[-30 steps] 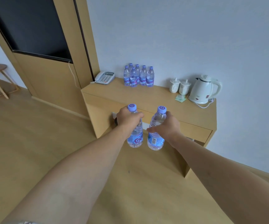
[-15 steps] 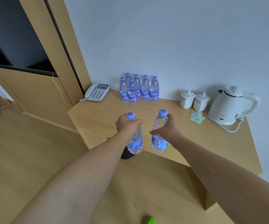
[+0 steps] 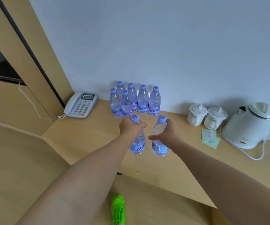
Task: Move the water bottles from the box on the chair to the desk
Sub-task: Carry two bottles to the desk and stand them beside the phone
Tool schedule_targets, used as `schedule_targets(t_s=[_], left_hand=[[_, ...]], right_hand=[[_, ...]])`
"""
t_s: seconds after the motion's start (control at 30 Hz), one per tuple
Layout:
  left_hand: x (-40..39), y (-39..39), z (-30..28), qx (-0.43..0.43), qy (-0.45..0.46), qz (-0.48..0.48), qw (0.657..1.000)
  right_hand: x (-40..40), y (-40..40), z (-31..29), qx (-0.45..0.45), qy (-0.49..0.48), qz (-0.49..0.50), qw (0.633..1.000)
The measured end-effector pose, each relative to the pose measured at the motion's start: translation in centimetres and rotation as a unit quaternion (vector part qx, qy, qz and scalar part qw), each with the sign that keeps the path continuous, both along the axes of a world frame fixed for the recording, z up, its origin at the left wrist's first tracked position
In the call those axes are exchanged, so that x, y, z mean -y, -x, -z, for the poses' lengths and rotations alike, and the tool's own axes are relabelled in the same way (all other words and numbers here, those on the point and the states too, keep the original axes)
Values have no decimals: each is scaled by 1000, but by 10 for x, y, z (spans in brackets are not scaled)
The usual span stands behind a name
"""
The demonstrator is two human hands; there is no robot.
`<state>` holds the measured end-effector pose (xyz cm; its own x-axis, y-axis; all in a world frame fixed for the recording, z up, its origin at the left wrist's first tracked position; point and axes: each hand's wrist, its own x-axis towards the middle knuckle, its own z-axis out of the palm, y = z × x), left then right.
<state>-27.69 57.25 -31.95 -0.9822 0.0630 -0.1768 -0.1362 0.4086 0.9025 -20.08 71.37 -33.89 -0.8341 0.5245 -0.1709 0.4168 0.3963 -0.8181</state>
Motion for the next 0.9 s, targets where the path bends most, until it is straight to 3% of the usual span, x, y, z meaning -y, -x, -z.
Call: schedule_targets(t_s=[0.4,0.53,0.8,0.9], left_hand=[[-60,171,25,-11,71,177,982],[-75,191,32,-22,111,214,970],[-83,207,33,-10,109,207,972],[-81,209,25,-20,160,259,952]], right_hand=[[-26,134,19,78,-63,66,993],[-31,157,26,94,-67,84,990],[-49,181,30,65,-30,80,994],[-52,181,30,79,-36,63,994]])
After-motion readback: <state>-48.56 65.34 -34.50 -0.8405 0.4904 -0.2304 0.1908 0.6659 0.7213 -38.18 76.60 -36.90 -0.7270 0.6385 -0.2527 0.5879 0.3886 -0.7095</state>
